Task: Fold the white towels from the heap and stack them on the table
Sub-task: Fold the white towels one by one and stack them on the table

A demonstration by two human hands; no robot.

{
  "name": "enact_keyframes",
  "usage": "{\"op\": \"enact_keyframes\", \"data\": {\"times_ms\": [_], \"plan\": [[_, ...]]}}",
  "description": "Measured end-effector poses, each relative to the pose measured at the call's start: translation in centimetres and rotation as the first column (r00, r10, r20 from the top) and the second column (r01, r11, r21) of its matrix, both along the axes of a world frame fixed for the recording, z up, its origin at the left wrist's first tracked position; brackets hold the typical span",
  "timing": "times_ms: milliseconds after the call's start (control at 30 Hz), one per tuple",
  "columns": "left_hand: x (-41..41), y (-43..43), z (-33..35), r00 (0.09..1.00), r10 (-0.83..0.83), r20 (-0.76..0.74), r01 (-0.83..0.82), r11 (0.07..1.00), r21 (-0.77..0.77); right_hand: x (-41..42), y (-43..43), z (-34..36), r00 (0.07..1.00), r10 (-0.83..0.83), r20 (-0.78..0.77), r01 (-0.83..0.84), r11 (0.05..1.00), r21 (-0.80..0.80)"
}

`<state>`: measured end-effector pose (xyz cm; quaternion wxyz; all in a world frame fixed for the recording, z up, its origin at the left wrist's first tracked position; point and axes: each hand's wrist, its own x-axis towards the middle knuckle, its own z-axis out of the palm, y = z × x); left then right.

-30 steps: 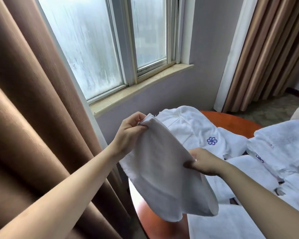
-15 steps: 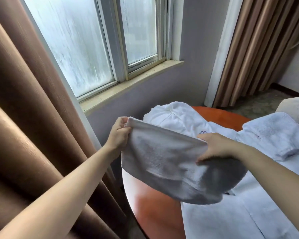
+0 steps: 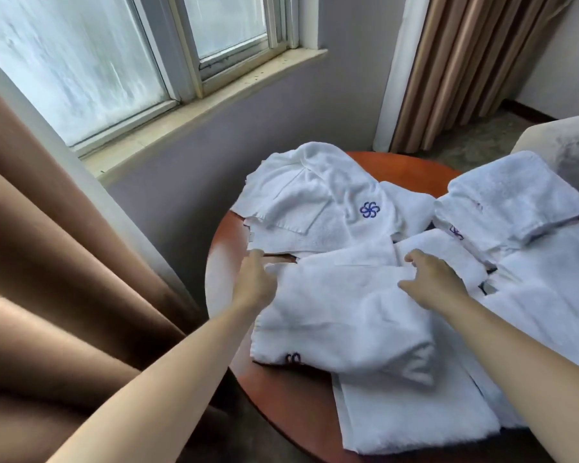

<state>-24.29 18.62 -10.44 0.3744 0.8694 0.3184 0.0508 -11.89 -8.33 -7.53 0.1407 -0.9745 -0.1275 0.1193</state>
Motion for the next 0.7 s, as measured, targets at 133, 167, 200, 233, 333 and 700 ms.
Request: {"op": "enact_keyframes", "data": {"times_ms": [133,167,200,233,333,700], "plan": [[-0.4,-4.2,-2.9,0.991,-0.131,-0.01,0.131,0.984,0.118,-1.2,-1.4,-2.9,0.955,-0.277,-0.109,0.286,0.955,0.081],[-0.4,-5.4,-3.2,0.984,-0.176,0.038,0.169,0.975,0.142,-1.3,-1.8,-3.5,0.917,-0.355,-0.182,0.373,0.925,0.073],[-0.4,-6.4,-3.5,0.972,-0.224,0.067,0.214,0.968,0.128,-1.5,-2.1,-4.0,0.876,-0.392,-0.28,0.427,0.901,0.074],[-0.4,-7.5,-3.6,0.958,-0.275,0.077,0.265,0.957,0.115,-1.6,-2.5,-4.5,0.833,-0.378,-0.403,0.454,0.884,0.109],[-0.4,-10.0,-4.5,0.882,-0.469,0.045,0.458,0.876,0.151,-2.3,-3.5,-5.2,0.681,-0.199,-0.705,0.521,0.808,0.275],[-1.5,-17.7,-5.4,0.595,-0.762,0.255,0.519,0.607,0.602,-1.8,-3.3,-4.0,0.739,-0.124,-0.662,0.53,0.713,0.459]]}}
